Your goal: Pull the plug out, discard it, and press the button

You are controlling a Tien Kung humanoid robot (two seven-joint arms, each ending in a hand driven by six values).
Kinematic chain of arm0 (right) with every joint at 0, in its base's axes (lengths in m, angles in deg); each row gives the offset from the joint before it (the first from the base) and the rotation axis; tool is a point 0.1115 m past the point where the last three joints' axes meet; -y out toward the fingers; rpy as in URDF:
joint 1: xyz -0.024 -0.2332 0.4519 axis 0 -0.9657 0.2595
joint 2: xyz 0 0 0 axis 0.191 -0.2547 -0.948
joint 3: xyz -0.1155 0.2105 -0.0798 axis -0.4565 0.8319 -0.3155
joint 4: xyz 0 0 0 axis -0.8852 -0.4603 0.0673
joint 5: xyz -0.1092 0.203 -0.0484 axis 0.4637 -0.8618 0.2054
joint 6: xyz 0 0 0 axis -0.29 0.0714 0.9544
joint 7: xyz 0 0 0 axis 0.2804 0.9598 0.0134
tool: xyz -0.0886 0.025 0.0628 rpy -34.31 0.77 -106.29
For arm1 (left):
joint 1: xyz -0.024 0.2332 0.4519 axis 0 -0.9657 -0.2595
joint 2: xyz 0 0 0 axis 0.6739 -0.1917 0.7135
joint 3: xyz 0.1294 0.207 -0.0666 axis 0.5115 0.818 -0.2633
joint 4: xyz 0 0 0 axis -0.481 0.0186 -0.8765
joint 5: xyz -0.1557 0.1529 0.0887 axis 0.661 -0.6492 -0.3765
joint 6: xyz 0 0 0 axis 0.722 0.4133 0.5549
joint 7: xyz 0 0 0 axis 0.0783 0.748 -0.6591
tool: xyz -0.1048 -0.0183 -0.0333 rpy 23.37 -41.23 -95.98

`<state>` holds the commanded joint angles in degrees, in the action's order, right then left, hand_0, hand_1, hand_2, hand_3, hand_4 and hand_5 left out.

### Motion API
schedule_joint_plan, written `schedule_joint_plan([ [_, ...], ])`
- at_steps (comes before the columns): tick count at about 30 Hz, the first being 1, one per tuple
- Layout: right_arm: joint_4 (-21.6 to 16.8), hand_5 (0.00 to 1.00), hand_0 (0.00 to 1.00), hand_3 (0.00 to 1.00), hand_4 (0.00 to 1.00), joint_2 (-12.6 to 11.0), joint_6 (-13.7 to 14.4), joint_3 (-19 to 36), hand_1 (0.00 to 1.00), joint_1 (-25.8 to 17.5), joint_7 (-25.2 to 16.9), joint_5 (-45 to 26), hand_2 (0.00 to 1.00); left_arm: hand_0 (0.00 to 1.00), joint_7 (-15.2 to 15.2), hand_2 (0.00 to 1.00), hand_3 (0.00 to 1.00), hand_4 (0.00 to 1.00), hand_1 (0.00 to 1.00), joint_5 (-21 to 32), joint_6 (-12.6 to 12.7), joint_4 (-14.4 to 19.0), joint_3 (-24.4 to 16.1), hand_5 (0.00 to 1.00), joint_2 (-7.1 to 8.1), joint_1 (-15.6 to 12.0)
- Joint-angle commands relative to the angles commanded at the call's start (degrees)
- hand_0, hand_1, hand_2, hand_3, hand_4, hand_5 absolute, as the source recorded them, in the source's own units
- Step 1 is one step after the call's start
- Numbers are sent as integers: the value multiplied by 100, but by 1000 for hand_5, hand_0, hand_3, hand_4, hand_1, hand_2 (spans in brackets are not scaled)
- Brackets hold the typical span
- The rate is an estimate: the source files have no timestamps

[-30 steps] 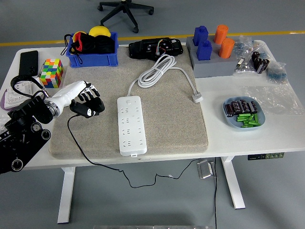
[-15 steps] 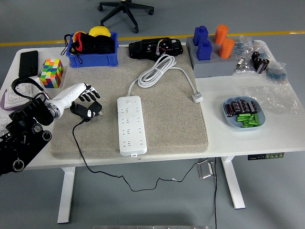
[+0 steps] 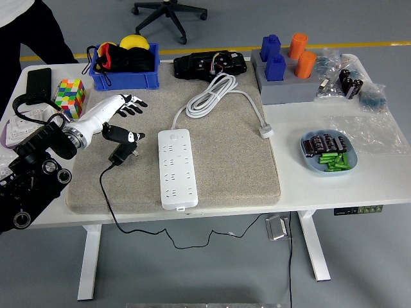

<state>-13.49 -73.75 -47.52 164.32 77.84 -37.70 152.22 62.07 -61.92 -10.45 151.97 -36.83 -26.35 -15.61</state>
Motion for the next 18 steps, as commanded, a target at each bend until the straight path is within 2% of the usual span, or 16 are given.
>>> schedule_joint_plan([
  [2,0,846,791,749,794,0,1,-2,753,4,-1,-4,752,442,-7,623,814,738,554,82,0,24,109,2,-5,117],
  [5,4,846,791,749,794,-2,-2,-12,753,17,0,-9,752,442,-107,623,814,738,554,183,-55,-118,368,2,-18,388],
  [6,4,847,791,747,795,-5,-1,-15,753,23,0,-10,752,107,-139,287,692,291,161,197,-76,-186,480,2,-20,492],
  [11,2,847,791,747,795,-27,2,-36,753,47,-1,-26,752,107,-246,287,692,291,161,367,-100,-512,1078,2,-35,952],
  [12,3,846,791,749,794,-31,2,-42,754,49,-1,-28,751,18,-302,121,643,80,23,451,-136,-583,1209,2,-44,1036],
  [18,13,846,790,748,793,-39,-3,-76,754,42,2,-34,751,2,-708,125,645,59,11,889,-419,-916,1789,2,-120,1380],
])
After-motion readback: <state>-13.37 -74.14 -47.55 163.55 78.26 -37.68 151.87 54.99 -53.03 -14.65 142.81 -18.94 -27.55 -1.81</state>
